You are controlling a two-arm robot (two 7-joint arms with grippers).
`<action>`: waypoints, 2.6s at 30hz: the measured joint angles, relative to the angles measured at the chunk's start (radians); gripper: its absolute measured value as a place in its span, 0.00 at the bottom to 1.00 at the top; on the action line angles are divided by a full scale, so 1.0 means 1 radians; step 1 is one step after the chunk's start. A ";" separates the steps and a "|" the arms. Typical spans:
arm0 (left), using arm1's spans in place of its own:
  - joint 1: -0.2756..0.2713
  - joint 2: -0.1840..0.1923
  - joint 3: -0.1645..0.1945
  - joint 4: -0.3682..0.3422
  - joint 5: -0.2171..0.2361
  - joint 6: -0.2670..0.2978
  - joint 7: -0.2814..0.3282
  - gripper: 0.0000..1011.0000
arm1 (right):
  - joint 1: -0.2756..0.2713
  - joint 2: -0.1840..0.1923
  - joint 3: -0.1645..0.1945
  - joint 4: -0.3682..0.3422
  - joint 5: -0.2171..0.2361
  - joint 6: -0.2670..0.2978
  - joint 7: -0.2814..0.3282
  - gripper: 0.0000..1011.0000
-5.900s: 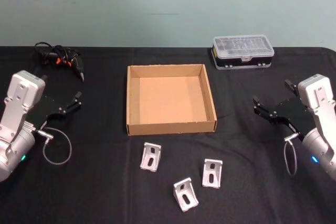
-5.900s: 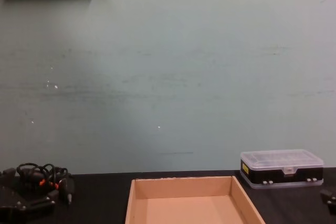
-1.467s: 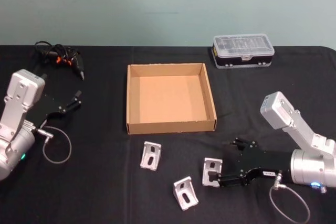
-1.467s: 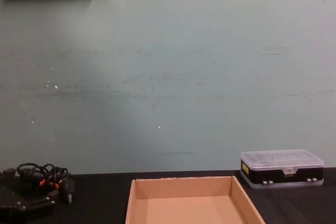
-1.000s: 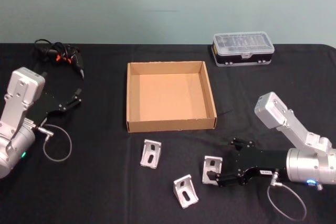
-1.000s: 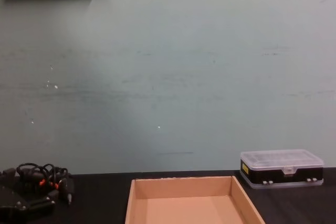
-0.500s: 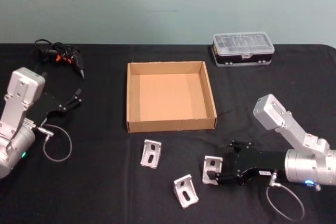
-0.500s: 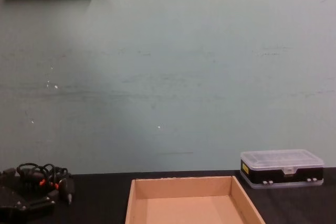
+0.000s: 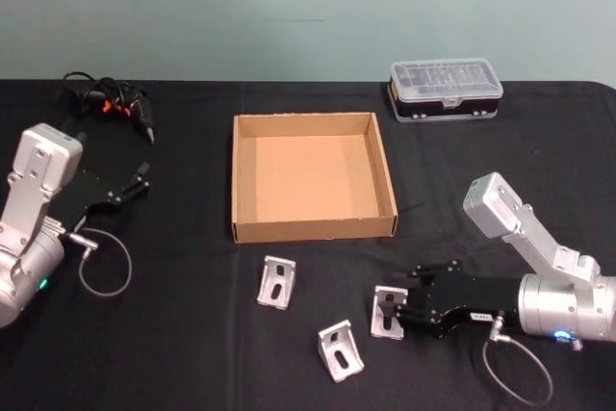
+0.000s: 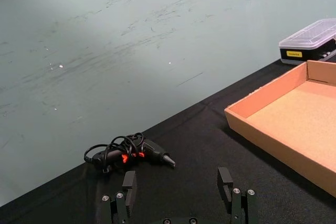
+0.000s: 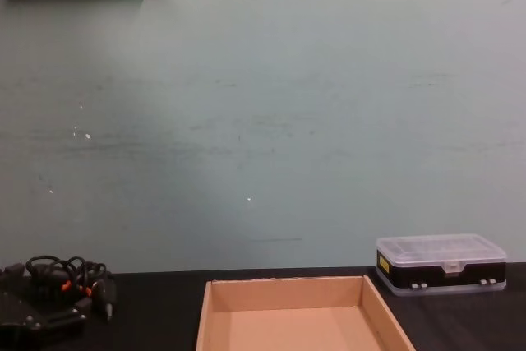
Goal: Use one hand to pick up the angle iron from the table and place it into the box.
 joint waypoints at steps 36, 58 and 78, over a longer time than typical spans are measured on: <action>0.000 0.000 0.000 0.000 0.000 0.000 0.000 1.00 | -0.104 0.035 0.091 -0.103 0.045 -0.092 -0.054 0.09; 0.000 0.000 0.000 0.000 0.000 0.000 0.000 1.00 | -0.134 0.024 0.126 -0.132 0.038 -0.098 -0.093 0.09; 0.000 0.000 0.000 0.000 0.000 0.000 0.000 1.00 | 0.053 -0.149 0.126 -0.019 -0.072 -0.064 -0.198 0.09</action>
